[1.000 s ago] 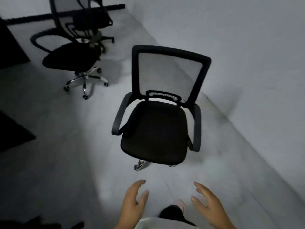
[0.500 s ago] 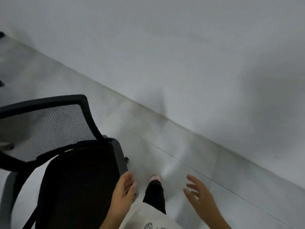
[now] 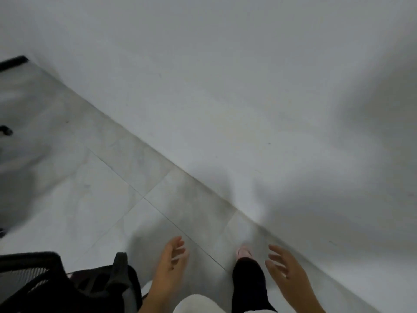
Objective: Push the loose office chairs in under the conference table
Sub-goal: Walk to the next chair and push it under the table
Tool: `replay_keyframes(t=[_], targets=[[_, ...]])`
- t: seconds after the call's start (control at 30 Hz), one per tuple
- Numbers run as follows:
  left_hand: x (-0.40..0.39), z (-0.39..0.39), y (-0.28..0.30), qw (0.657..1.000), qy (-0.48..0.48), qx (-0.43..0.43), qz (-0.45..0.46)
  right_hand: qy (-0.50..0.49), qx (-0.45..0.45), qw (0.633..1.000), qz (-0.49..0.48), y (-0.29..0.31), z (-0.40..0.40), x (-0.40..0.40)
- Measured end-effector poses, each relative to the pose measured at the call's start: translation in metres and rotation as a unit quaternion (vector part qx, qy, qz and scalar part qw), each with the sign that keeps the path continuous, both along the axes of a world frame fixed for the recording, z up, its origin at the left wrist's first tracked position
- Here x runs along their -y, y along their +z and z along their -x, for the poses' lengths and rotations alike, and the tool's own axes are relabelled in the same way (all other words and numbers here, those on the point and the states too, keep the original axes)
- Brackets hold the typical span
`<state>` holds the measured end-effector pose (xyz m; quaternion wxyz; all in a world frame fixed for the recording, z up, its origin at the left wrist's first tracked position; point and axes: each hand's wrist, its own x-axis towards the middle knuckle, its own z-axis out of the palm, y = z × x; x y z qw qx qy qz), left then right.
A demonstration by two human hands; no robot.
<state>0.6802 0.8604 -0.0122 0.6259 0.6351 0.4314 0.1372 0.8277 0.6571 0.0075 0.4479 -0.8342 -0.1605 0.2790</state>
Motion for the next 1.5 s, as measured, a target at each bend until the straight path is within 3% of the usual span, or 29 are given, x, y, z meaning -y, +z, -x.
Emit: replay_keyframes(t=[0.2,0.37,0.6,0.77,0.9,1.03,1.1,1.17,1.33,1.5], targets=[[-0.024,-0.065,0.002,0.987,0.163,-0.004,-0.002,0.138,-0.001,0.990,-0.021,0.008,-0.118,-0.098],[-0.056,-0.089,0.010,0.956,0.293,-0.006,-0.012,0.300,0.009,0.953,-0.035,0.003,-0.174,-0.204],[-0.126,-0.078,-0.013,0.880,0.475,-0.018,0.000,0.427,-0.045,0.903,-0.022,-0.017,-0.176,-0.336],[-0.212,-0.067,-0.009,0.851,0.524,-0.016,-0.019,0.469,-0.043,0.882,-0.033,-0.010,-0.160,-0.458],[-0.282,-0.060,0.009,0.835,0.548,0.015,-0.037,0.537,-0.023,0.842,-0.045,0.008,-0.134,-0.554],[-0.322,-0.055,0.007,0.781,0.623,0.027,-0.030,0.600,-0.029,0.799,-0.031,0.004,-0.108,-0.624],[-0.337,-0.049,0.006,0.738,0.673,0.021,-0.030,0.647,-0.026,0.762,-0.020,-0.002,-0.089,-0.661],[-0.353,-0.036,0.006,0.672,0.739,0.015,-0.042,0.710,-0.018,0.704,-0.016,-0.005,-0.061,-0.700],[-0.374,-0.018,0.030,0.502,0.859,-0.011,-0.096,0.863,0.024,0.501,-0.061,0.007,0.028,-0.786],[-0.359,-0.014,0.056,0.350,0.921,-0.099,-0.143,0.942,0.035,0.307,-0.135,0.031,0.135,-0.798]])
